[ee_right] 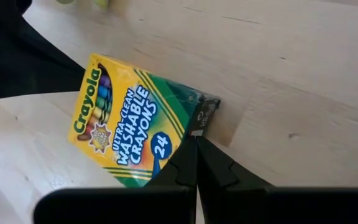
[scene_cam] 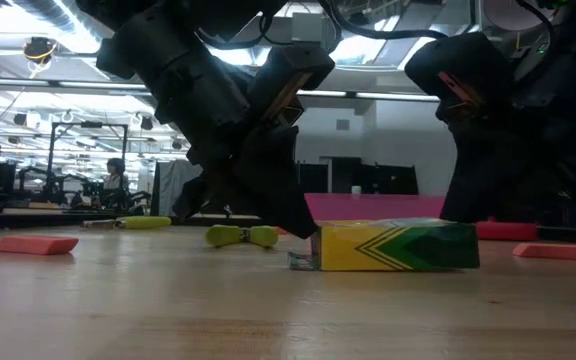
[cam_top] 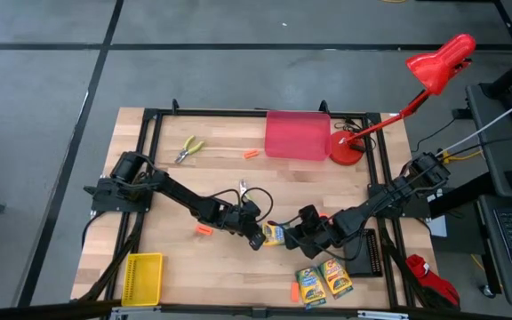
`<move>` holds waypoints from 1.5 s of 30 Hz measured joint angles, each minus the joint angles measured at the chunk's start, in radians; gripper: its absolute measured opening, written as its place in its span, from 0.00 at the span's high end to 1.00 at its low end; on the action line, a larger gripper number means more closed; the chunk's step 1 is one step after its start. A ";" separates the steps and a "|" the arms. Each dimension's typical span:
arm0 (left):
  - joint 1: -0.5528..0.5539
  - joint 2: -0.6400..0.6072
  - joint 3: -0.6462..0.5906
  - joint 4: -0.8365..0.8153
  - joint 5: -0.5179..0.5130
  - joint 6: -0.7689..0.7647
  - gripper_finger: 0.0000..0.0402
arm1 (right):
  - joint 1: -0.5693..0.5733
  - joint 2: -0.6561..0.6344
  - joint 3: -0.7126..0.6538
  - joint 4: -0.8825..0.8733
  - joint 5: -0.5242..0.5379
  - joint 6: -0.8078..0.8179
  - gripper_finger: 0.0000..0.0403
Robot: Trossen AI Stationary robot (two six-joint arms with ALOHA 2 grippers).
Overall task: Pick & Place School Supplies
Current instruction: Put the yellow crayon box into the red bin
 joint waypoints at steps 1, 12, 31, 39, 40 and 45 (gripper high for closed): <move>0.000 0.000 0.000 0.006 0.000 0.000 0.99 | 0.000 0.000 -0.001 0.000 0.000 0.000 1.00; 0.000 0.000 0.000 0.024 -0.013 0.000 0.99 | 0.000 0.000 -0.001 0.013 0.012 0.008 1.00; 0.000 0.000 0.000 0.026 -0.042 0.000 0.99 | -0.015 0.000 0.000 0.021 0.033 0.009 1.00; 0.003 -0.002 0.000 0.009 -0.066 0.006 0.99 | -0.031 -0.012 0.002 0.015 0.061 -0.012 1.00; 0.005 -0.002 0.000 0.006 -0.066 0.008 0.99 | -0.034 -0.013 0.003 0.014 0.061 -0.014 1.00; 0.018 -0.017 0.000 -0.002 -0.077 0.019 0.99 | -0.044 -0.013 0.003 0.010 0.061 -0.018 1.00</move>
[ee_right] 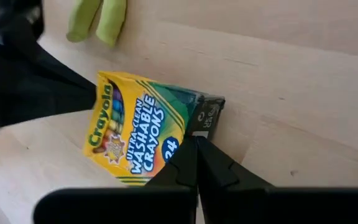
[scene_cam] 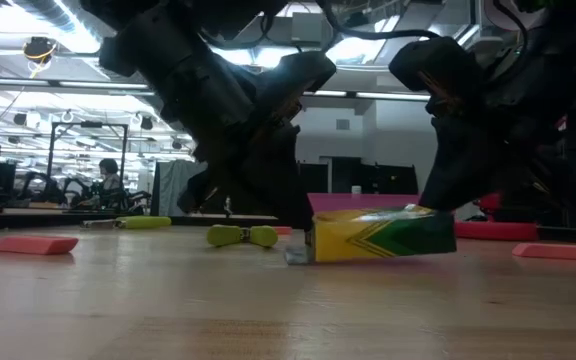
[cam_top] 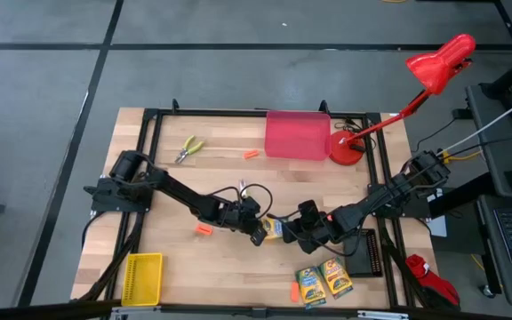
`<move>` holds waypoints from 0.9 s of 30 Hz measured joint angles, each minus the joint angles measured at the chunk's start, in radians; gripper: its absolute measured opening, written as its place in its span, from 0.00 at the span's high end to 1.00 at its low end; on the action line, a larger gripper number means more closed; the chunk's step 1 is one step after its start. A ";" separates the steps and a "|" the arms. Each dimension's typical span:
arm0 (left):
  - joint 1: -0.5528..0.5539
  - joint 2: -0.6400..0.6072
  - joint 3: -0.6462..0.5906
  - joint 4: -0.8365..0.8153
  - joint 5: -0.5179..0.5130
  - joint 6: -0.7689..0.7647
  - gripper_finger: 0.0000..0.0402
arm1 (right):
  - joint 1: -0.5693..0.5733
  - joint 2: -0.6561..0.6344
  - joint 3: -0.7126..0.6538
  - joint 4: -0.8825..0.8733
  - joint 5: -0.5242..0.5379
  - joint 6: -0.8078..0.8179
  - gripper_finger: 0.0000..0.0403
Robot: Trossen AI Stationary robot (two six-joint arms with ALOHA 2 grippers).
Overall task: Pick & Place School Supplies
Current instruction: Put the yellow crayon box into the red bin
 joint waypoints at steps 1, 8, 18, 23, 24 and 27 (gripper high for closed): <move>0.001 -0.007 0.000 0.000 -0.010 0.005 0.99 | 0.000 0.000 0.000 -0.004 0.000 0.000 1.00; 0.030 -0.060 0.004 -0.011 -0.093 0.039 0.99 | -0.011 -0.018 0.001 -0.014 -0.008 -0.019 1.00; 0.089 -0.087 0.004 0.006 -0.074 0.081 0.99 | -0.065 -0.093 0.001 -0.077 0.026 -0.092 1.00; 0.120 -0.107 0.003 -0.007 -0.053 0.111 0.99 | -0.103 -0.152 0.001 -0.144 0.064 -0.128 1.00; 0.128 -0.108 0.003 -0.006 -0.047 0.112 0.99 | -0.113 -0.164 0.001 -0.159 0.070 -0.141 1.00; 0.147 -0.107 0.003 -0.008 -0.019 0.124 0.99 | -0.143 -0.199 0.001 -0.178 0.094 -0.178 1.00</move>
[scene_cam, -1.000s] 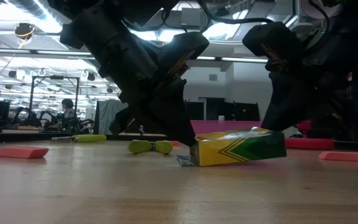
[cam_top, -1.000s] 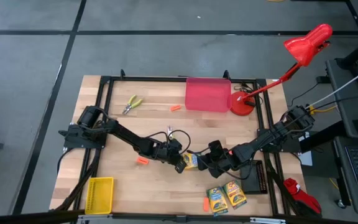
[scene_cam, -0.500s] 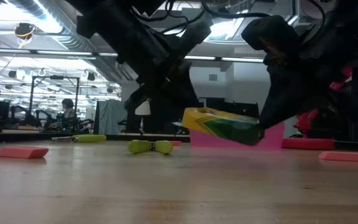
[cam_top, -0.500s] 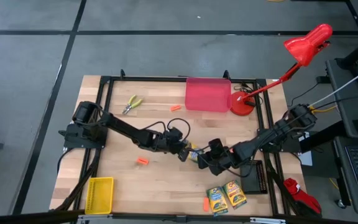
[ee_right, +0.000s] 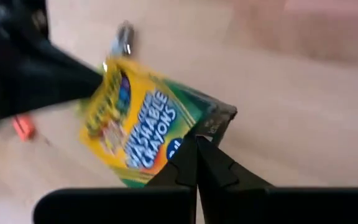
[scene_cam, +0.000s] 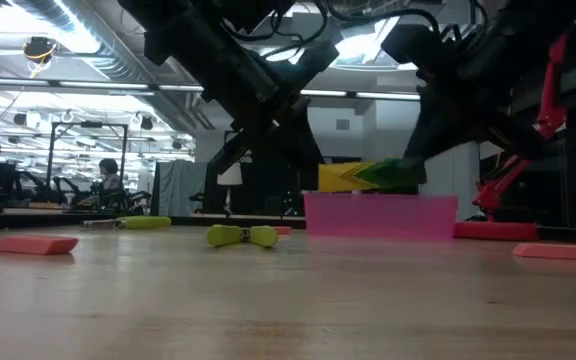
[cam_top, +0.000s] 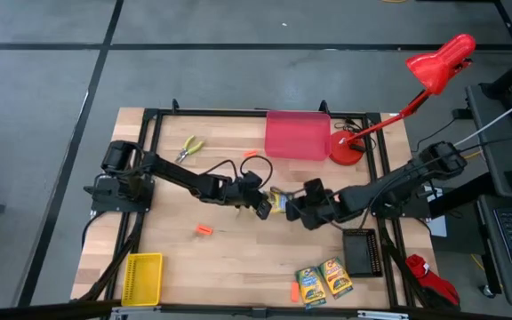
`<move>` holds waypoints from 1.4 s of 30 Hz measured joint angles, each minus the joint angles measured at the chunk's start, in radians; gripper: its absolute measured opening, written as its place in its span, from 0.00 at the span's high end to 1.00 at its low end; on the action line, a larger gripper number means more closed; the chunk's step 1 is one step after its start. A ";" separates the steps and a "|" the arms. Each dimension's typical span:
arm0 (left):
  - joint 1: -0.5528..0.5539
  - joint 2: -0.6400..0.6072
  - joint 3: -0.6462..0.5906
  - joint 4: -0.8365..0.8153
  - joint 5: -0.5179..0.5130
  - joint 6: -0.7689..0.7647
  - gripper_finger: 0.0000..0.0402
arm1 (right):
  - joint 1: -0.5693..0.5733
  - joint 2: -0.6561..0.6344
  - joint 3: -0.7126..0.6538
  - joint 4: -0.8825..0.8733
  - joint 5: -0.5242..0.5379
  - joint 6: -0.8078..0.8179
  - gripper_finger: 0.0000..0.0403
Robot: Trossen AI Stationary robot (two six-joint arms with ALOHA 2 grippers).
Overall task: Pick & Place School Supplies
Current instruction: Put the yellow crayon box into the red bin
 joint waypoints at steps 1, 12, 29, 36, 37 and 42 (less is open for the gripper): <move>0.005 0.001 0.004 -0.004 0.014 0.008 0.99 | -0.011 -0.013 0.000 -0.005 0.013 -0.010 1.00; 0.074 -0.004 0.091 0.081 -0.012 0.112 0.99 | -0.166 -0.123 0.006 0.036 -0.052 -0.207 1.00; 0.164 0.000 0.163 -0.275 0.158 0.247 0.99 | -0.192 -0.131 0.002 -0.069 -0.157 -0.272 0.97; 0.079 0.000 0.162 -0.373 0.113 0.241 0.99 | -0.160 -0.131 0.000 -0.271 -0.155 -0.159 0.92; 0.066 0.000 0.162 -0.372 0.106 0.232 0.99 | -0.164 -0.131 0.000 -0.288 -0.154 -0.157 0.92; -0.010 0.000 0.162 -0.381 0.066 0.159 0.99 | -0.220 -0.131 -0.050 -0.285 -0.181 -0.177 0.89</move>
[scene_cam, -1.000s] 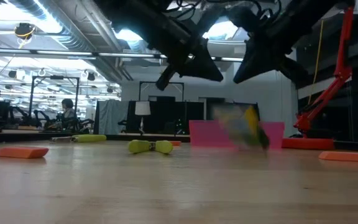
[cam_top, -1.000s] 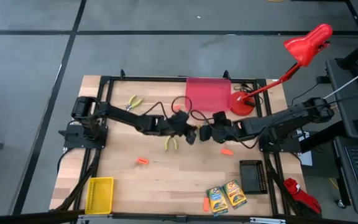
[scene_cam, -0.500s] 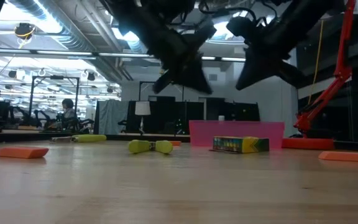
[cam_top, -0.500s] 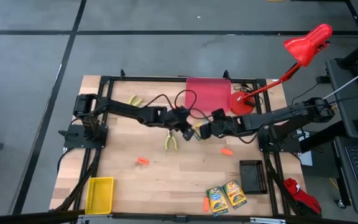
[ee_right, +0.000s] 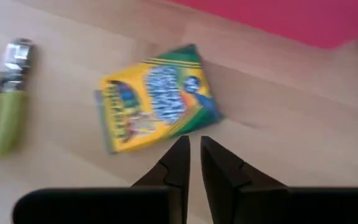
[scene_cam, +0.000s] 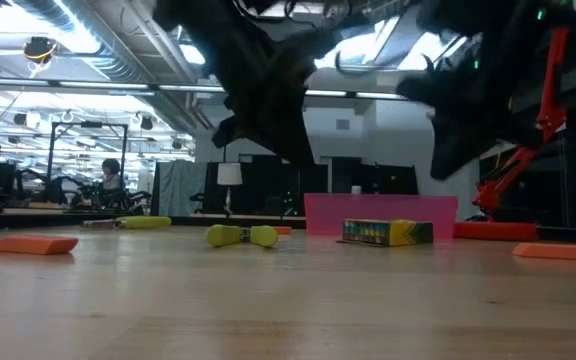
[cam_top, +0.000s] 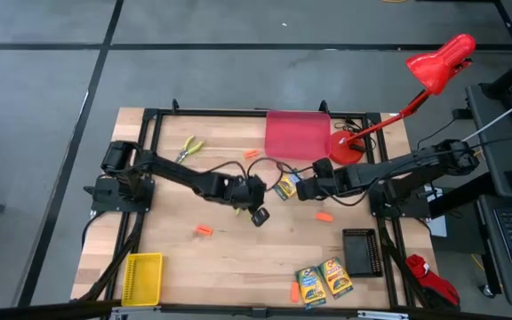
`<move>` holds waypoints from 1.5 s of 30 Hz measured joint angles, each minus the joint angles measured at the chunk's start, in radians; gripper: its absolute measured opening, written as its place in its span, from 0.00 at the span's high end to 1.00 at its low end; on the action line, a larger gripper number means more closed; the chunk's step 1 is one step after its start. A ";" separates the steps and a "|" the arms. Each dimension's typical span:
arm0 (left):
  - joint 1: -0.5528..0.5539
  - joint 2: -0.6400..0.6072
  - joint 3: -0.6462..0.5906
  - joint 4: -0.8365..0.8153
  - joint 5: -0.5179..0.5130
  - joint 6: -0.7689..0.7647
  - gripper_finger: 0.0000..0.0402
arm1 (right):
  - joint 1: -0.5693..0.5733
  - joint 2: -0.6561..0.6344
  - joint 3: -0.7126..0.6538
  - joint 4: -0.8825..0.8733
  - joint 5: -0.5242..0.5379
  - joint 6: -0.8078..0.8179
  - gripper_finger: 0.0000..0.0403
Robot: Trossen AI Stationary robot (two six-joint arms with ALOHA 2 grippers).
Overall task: Pick & Place School Supplies
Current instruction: Put the yellow crayon box into the red bin
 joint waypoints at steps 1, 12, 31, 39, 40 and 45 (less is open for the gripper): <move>-0.015 0.000 0.000 -0.004 -0.011 -0.019 0.99 | -0.013 0.000 -0.025 0.021 -0.025 -0.002 0.88; -0.120 -0.042 -0.003 -0.122 -0.116 -0.154 0.99 | -0.031 0.000 -0.155 0.324 -0.046 0.016 0.81; -0.136 -0.107 -0.001 -0.210 -0.189 -0.153 0.99 | -0.024 0.194 -0.155 0.632 -0.065 0.068 0.99; -0.143 -0.151 -0.002 -0.291 -0.237 -0.145 0.99 | 0.080 0.207 -0.150 0.584 -0.003 0.204 1.00; -0.144 -0.154 -0.002 -0.304 -0.240 -0.143 0.99 | 0.094 0.206 -0.150 0.578 0.001 0.224 1.00; -0.149 -0.156 -0.002 -0.310 -0.246 -0.136 0.99 | 0.177 0.199 -0.150 0.511 0.049 0.352 1.00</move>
